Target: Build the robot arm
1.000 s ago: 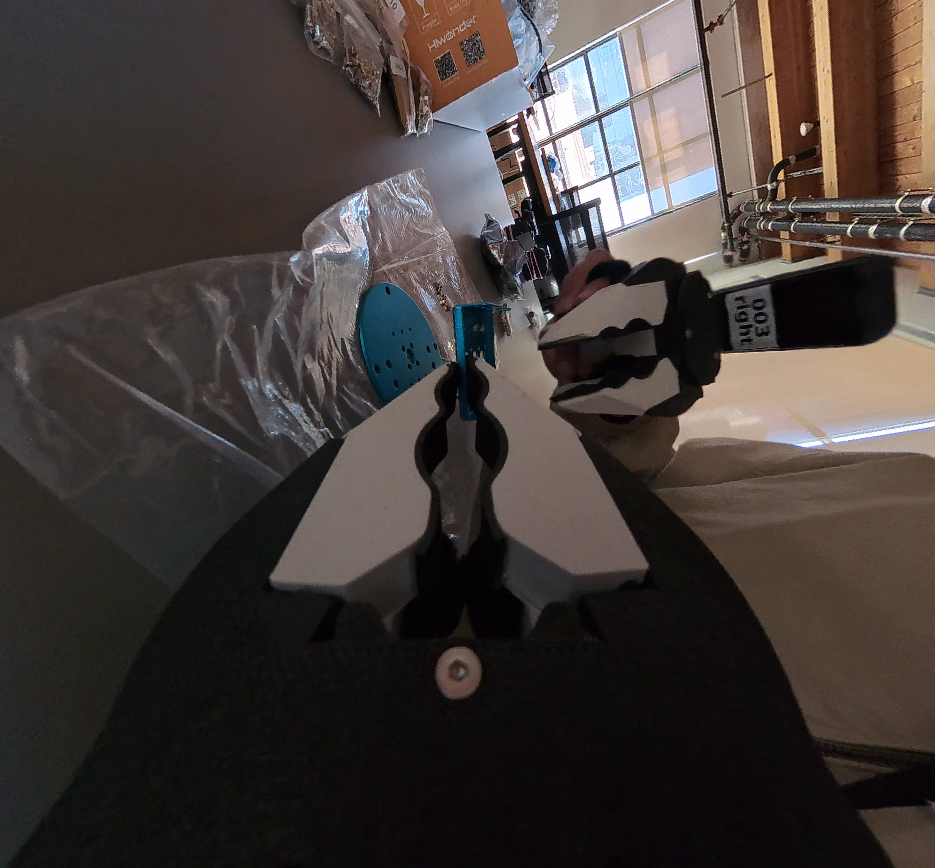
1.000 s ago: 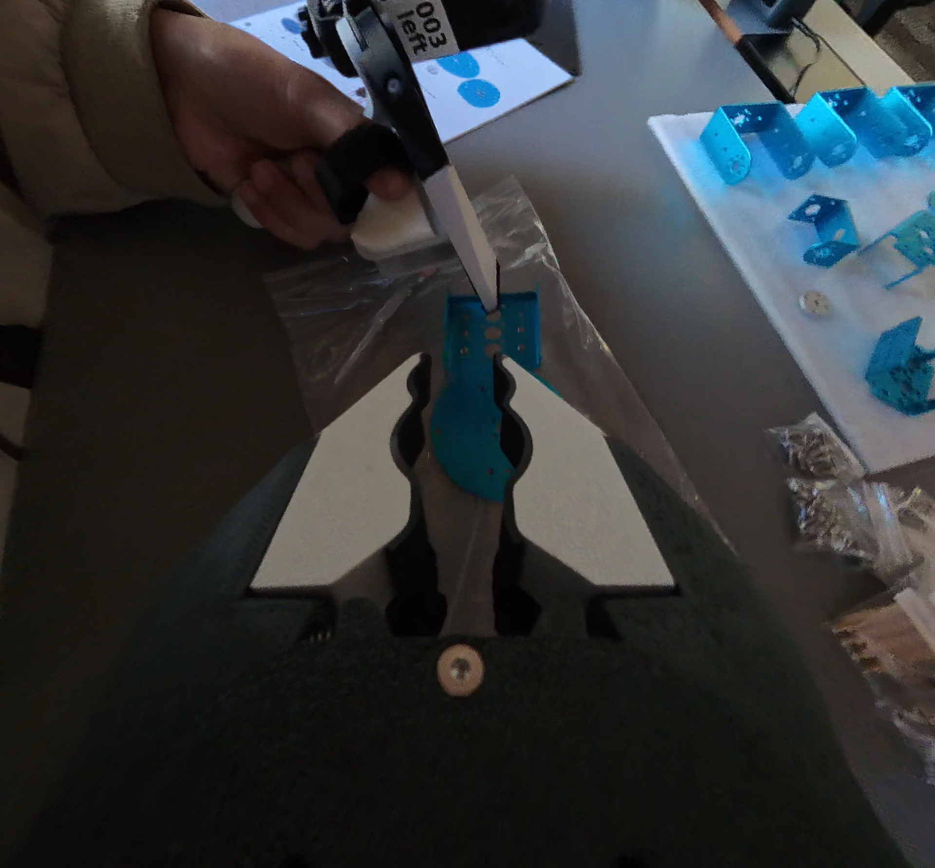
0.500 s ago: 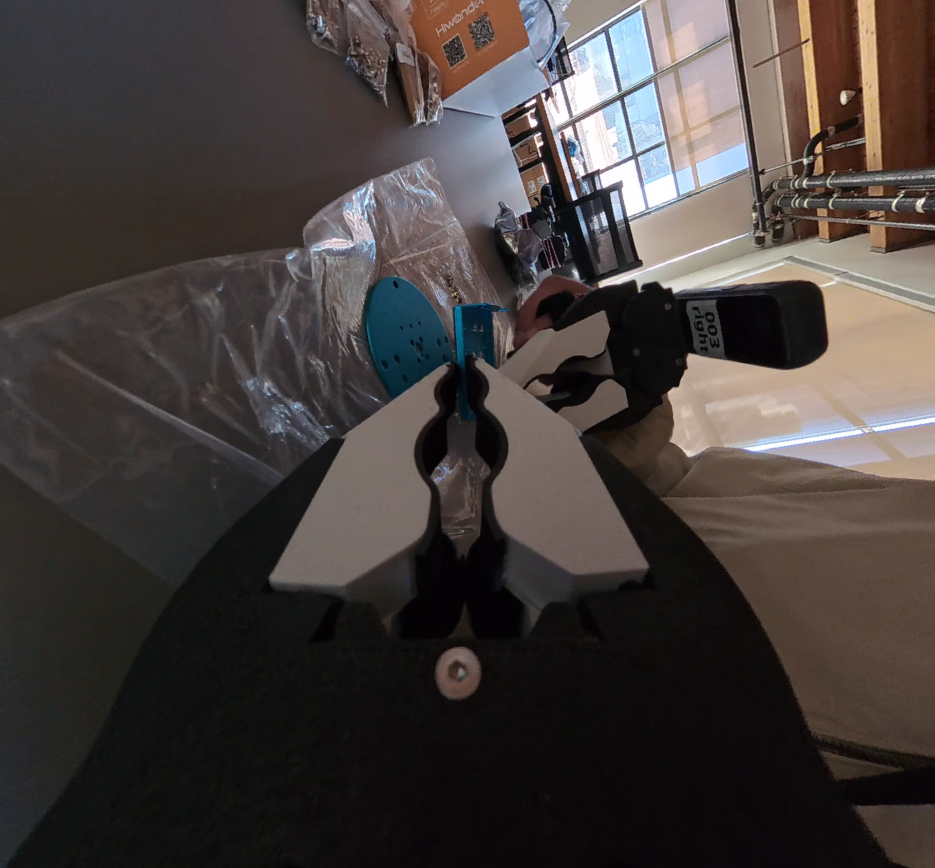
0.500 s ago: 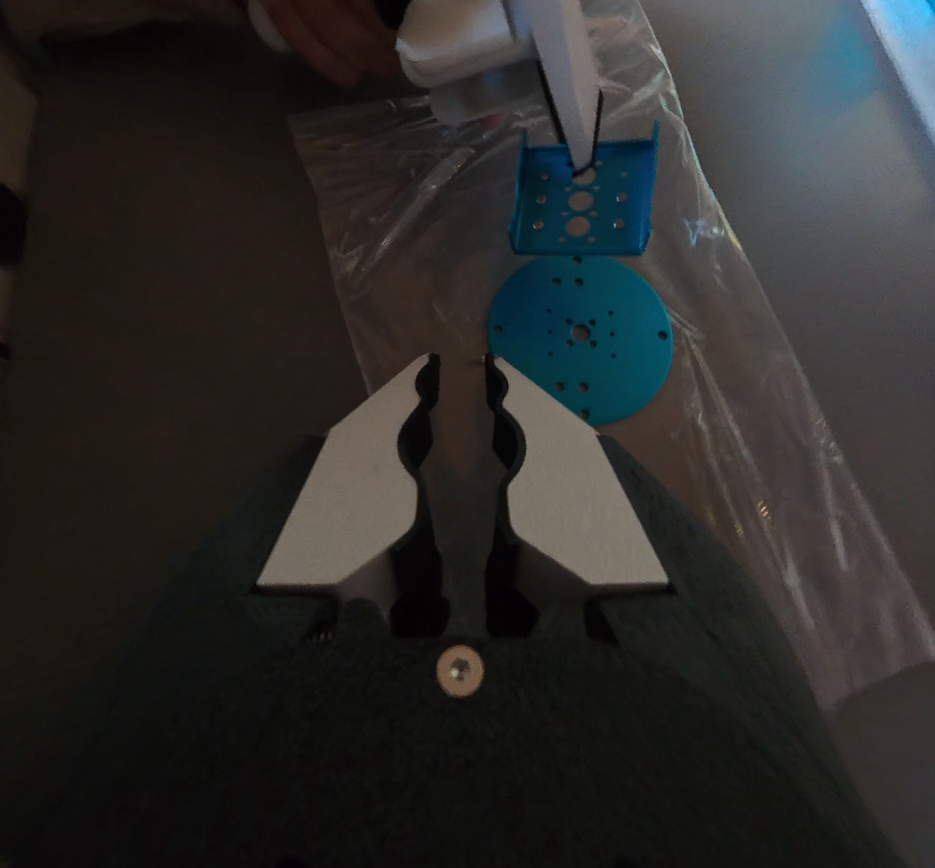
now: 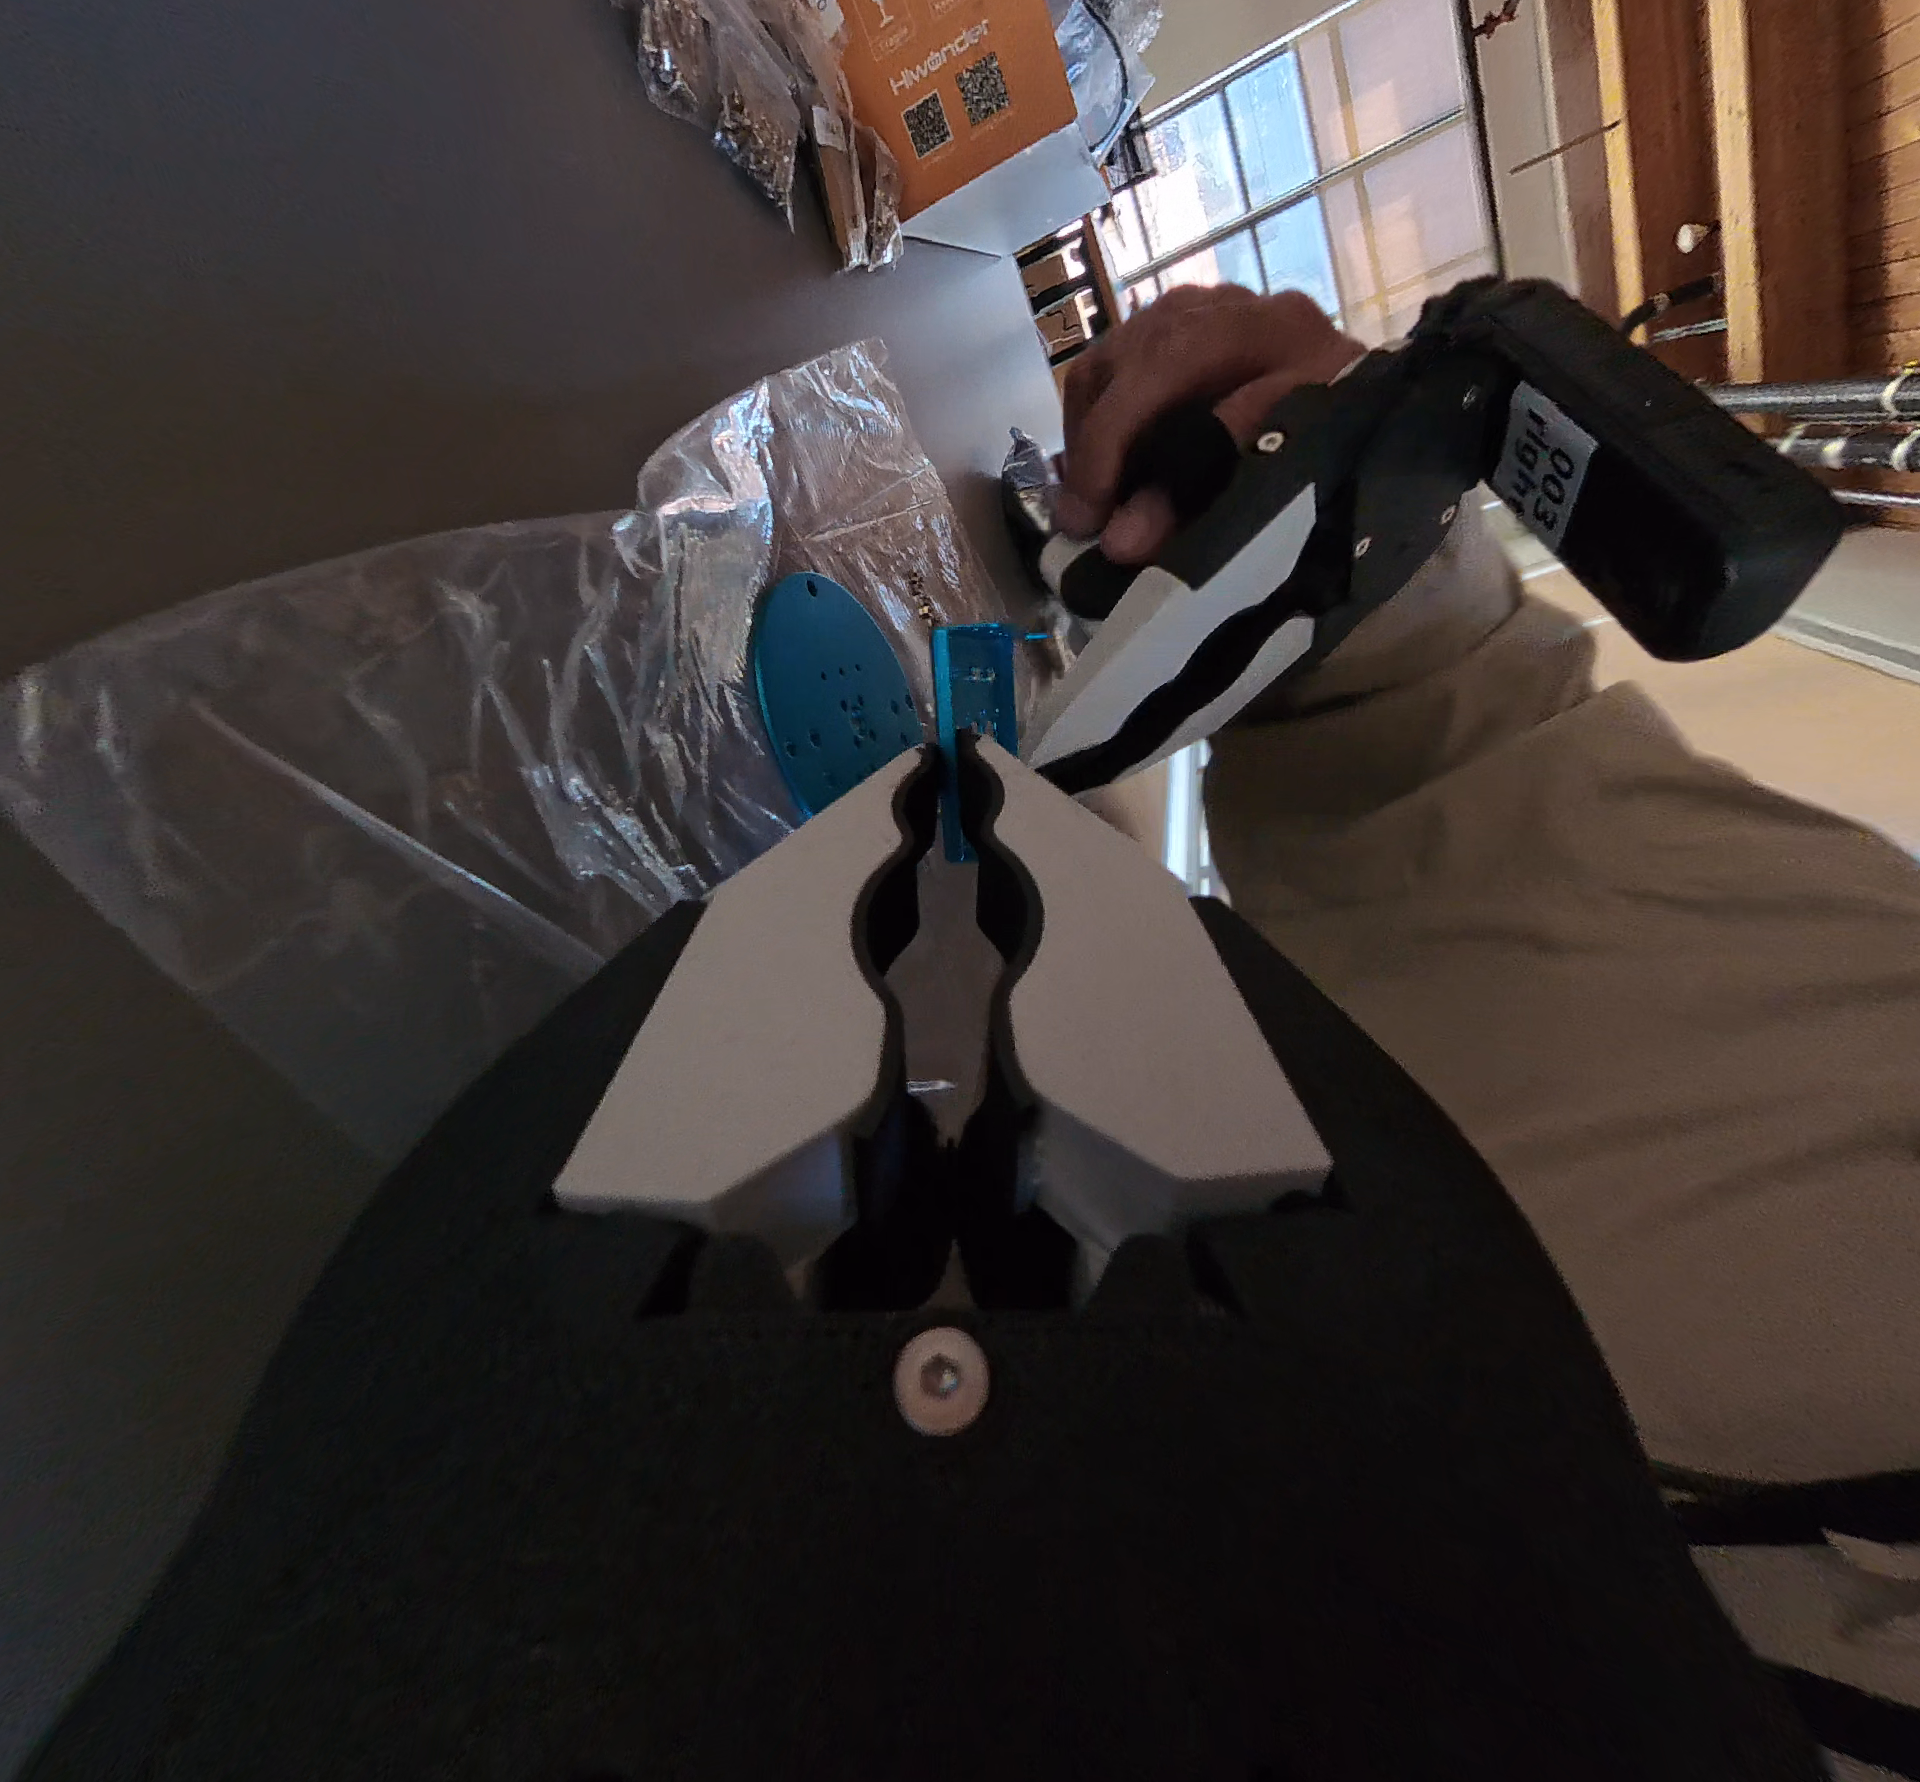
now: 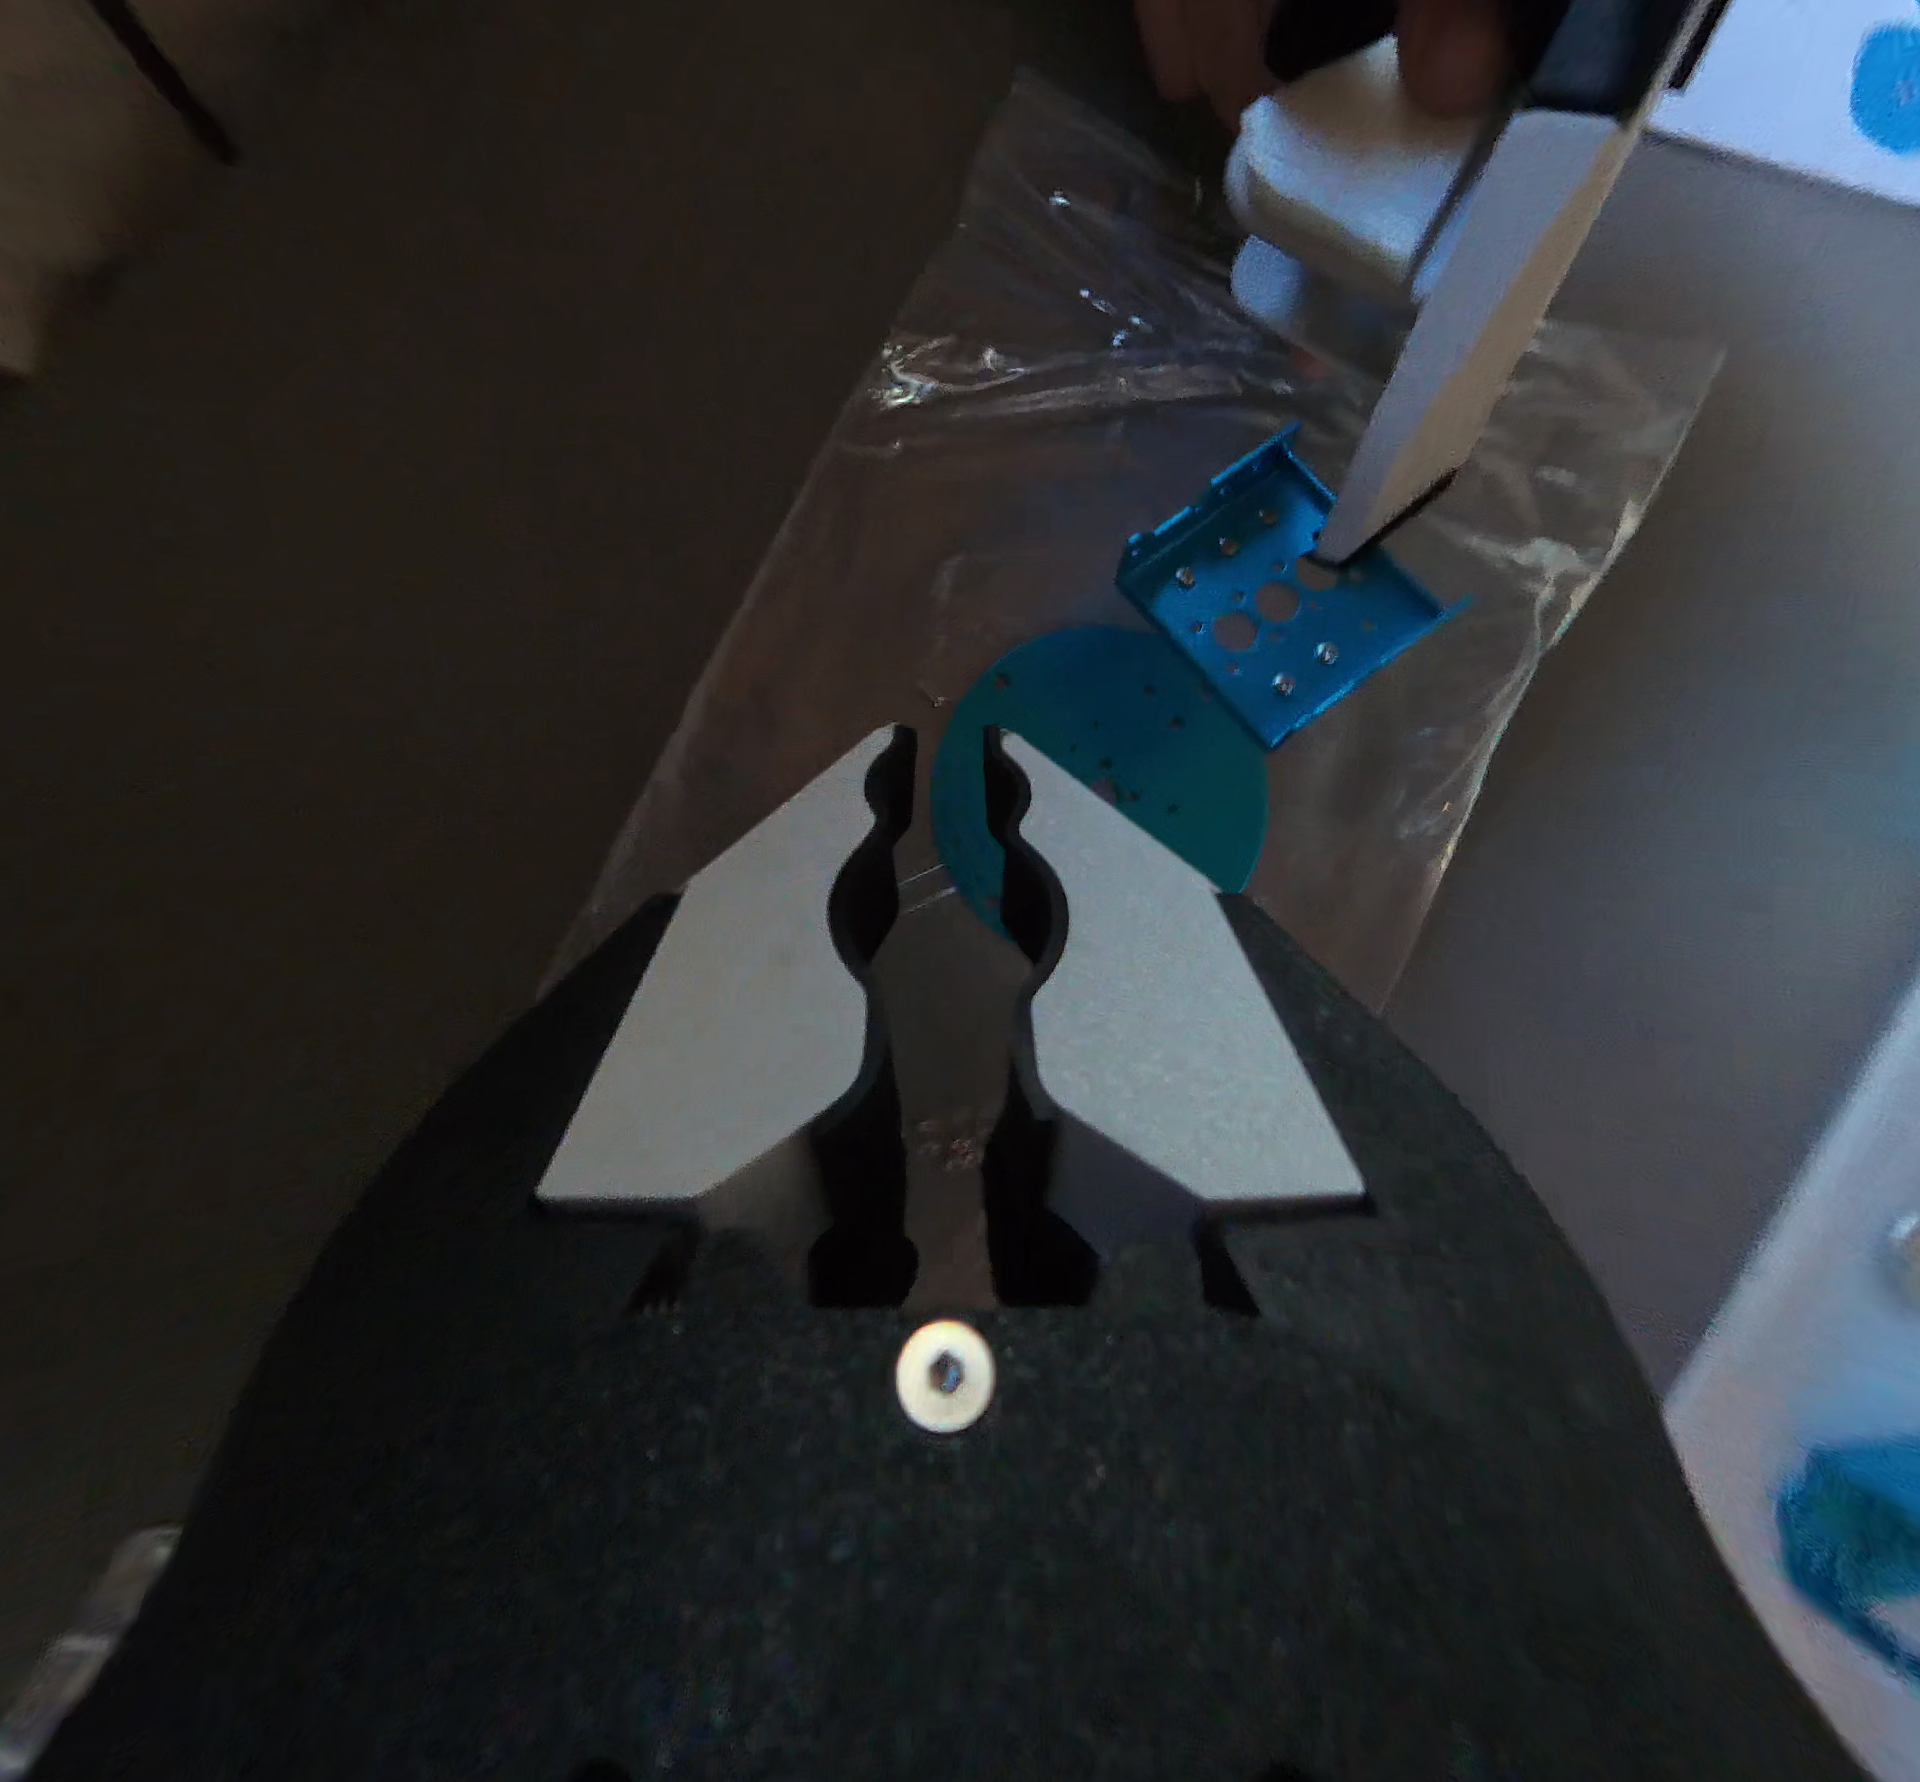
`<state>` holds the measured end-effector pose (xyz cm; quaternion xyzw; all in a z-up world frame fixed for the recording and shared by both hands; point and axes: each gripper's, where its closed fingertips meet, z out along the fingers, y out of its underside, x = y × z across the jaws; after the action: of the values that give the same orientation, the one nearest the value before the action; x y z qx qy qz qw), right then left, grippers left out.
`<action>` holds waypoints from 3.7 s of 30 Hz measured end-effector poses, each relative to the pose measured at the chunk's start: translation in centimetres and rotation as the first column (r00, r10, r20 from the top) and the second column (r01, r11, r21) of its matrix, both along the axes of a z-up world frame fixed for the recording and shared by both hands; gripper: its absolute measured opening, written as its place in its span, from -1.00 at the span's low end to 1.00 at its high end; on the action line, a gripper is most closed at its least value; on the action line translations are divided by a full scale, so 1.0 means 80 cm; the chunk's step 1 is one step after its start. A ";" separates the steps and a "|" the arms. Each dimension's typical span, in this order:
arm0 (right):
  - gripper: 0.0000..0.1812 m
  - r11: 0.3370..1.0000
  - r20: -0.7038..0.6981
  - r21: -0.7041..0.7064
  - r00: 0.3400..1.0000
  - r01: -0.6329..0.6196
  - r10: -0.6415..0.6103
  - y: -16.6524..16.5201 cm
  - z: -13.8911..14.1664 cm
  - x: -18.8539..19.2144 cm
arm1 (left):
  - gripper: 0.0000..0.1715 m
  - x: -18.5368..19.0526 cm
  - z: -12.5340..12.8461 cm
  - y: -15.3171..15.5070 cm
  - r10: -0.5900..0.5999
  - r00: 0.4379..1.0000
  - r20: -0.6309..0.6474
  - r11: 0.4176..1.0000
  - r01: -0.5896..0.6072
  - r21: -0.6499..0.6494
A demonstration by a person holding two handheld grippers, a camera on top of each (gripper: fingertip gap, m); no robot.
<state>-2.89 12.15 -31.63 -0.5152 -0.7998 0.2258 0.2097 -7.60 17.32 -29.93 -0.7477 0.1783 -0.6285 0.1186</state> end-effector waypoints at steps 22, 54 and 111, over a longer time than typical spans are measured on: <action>-0.92 0.887 -0.089 -0.095 0.892 -0.451 0.444 -0.013 -0.035 -0.018 | -0.99 -0.001 -0.001 0.002 -0.023 1.000 0.008 1.000 0.023 -0.016; -0.97 0.892 -0.088 -0.003 0.889 -0.451 0.449 -0.014 -0.040 -0.010 | -0.99 -0.001 -0.001 0.004 -0.017 1.000 0.005 1.000 0.017 -0.013; -1.00 0.221 0.447 0.865 0.892 -0.450 0.065 0.087 0.017 -0.063 | -0.99 -0.001 -0.015 0.006 0.027 0.996 -0.086 0.999 -0.023 0.042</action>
<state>-7.92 19.10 -30.26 -0.1695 -0.8678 -0.3549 0.3038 -7.67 17.82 -31.12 -0.7739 0.1866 -0.5903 0.1337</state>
